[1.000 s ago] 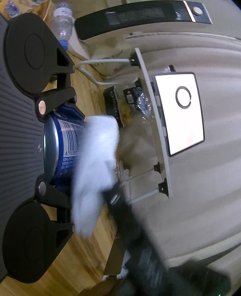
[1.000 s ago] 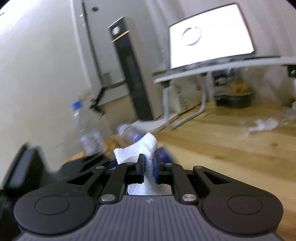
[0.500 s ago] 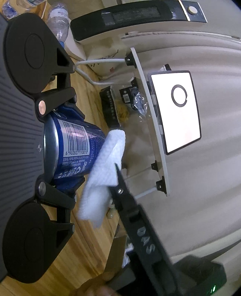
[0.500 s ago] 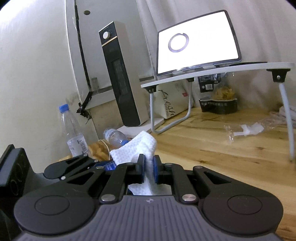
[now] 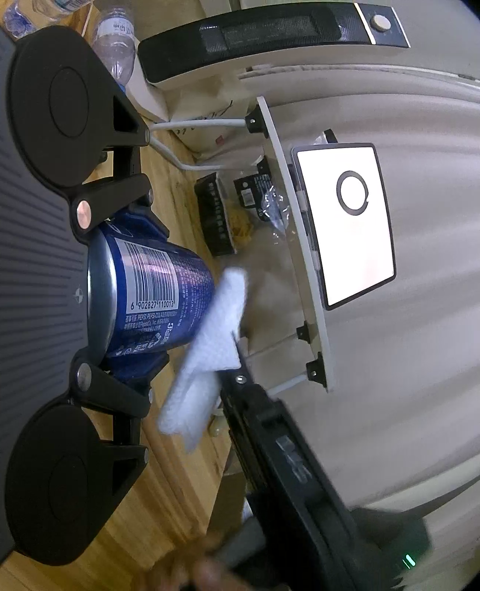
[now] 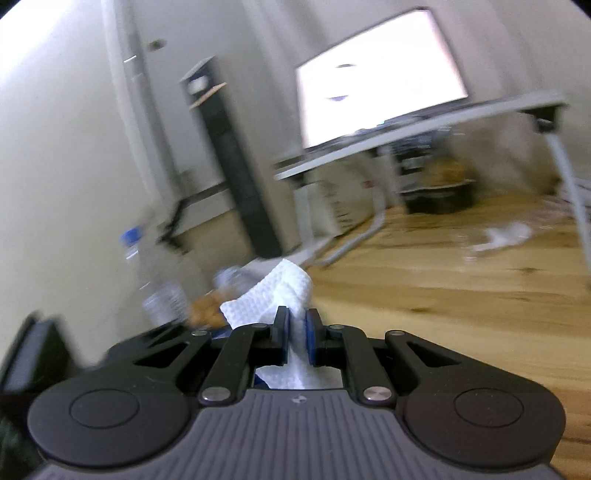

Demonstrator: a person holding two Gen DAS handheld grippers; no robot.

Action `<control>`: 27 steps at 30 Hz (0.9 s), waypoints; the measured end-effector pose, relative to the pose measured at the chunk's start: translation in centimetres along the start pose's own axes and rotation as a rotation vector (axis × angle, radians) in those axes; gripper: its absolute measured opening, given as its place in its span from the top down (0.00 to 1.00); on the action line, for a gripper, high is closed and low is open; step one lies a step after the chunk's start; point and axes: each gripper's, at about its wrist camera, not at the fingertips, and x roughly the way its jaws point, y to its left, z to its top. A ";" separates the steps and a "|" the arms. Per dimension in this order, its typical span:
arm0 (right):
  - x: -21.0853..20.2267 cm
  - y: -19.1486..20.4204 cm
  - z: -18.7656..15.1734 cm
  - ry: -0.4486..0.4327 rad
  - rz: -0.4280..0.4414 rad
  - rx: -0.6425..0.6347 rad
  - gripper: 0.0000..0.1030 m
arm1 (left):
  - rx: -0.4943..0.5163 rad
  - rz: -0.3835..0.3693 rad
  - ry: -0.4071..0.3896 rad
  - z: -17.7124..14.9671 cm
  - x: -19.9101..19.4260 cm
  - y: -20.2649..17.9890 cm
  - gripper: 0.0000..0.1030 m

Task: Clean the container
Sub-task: 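Wipe the can's side with the towel in the right gripper while the left gripper holds the can, then open the right gripper and drop the towel onto the table, then grasp the can's top with the right gripper and turn it bottom-out in the left gripper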

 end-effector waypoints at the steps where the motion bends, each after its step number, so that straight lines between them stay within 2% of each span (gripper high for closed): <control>1: 0.3 -0.8 0.2 0.000 -0.028 0.005 0.88 | 0.001 0.005 0.003 0.0 0.0 0.0 0.35; 3: 1.1 -2.4 0.6 0.019 -0.109 -0.014 0.88 | 0.002 0.016 0.010 0.0 0.1 -0.1 0.35; 6: 2.9 -5.1 0.8 0.085 -0.291 -0.050 0.88 | 0.005 0.017 0.009 0.0 0.1 -0.1 0.35; 7: 3.4 -6.1 0.6 0.107 -0.324 -0.034 0.88 | 0.007 0.016 0.007 0.0 0.1 -0.1 0.35; 9: 3.8 -8.1 0.1 0.126 -0.369 0.033 0.80 | 0.009 0.015 0.007 0.0 0.1 -0.2 0.35; 13: 4.2 -10.1 -0.7 0.143 -0.417 0.093 0.77 | 0.013 0.014 0.007 0.0 0.1 -0.2 0.35; 14: 4.1 -10.3 -0.8 0.143 -0.424 0.099 0.73 | 0.014 0.013 0.007 0.0 0.1 -0.2 0.35; 15: 3.9 -10.4 -0.8 0.135 -0.434 0.102 0.58 | 0.015 0.013 0.007 0.0 0.1 -0.2 0.35; 17: 3.3 -10.1 -0.5 0.101 -0.456 0.092 0.41 | 0.016 0.012 0.007 0.0 0.1 -0.2 0.35; 18: 3.1 -9.9 -0.4 0.083 -0.467 0.085 0.38 | 0.016 0.010 0.007 0.0 0.1 -0.2 0.35; 21: 2.4 -9.4 0.5 0.033 -0.467 0.080 0.36 | 0.020 0.010 0.008 0.1 0.1 -0.3 0.35; 24: 1.4 -8.4 1.4 -0.016 -0.419 0.101 0.35 | 0.023 0.015 0.006 0.1 0.1 -0.4 0.35; 27: 0.4 -8.0 1.5 -0.043 -0.240 0.242 0.32 | 0.024 0.025 0.005 0.1 0.1 -0.5 0.35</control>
